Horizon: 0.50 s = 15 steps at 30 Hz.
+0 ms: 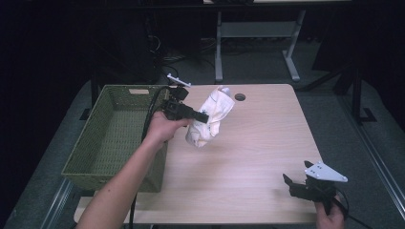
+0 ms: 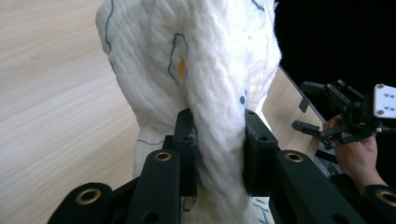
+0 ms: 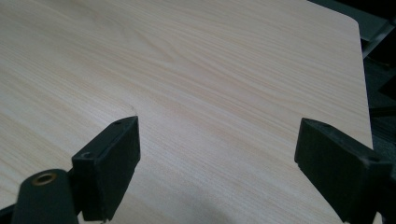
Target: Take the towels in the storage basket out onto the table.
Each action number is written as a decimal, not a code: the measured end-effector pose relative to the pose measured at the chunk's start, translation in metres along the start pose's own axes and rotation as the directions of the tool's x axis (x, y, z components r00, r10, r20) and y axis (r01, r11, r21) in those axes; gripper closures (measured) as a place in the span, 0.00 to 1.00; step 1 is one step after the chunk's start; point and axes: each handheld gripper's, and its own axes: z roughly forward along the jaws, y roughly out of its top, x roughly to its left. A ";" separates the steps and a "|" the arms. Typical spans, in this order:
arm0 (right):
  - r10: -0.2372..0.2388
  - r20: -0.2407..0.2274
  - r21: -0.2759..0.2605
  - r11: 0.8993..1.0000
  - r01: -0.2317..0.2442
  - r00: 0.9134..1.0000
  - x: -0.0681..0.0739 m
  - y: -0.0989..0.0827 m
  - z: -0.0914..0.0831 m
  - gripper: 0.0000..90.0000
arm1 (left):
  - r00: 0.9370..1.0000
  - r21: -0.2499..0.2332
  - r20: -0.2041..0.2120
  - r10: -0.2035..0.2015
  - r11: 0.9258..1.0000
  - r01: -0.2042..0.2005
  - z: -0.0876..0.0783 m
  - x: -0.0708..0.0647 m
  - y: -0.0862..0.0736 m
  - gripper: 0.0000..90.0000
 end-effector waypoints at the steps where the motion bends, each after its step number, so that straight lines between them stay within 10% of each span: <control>1: 0.001 -0.001 -0.001 1.000 -0.001 1.000 0.000 0.000 0.000 0.15 | 1.000 0.000 0.000 0.000 1.000 0.000 0.000 0.000 0.000 0.78; 15: 0.004 -0.001 -0.004 1.000 -0.004 1.000 0.000 0.001 -0.001 0.15 | 1.000 0.083 0.030 -0.007 0.997 0.005 0.060 -0.012 -0.002 0.77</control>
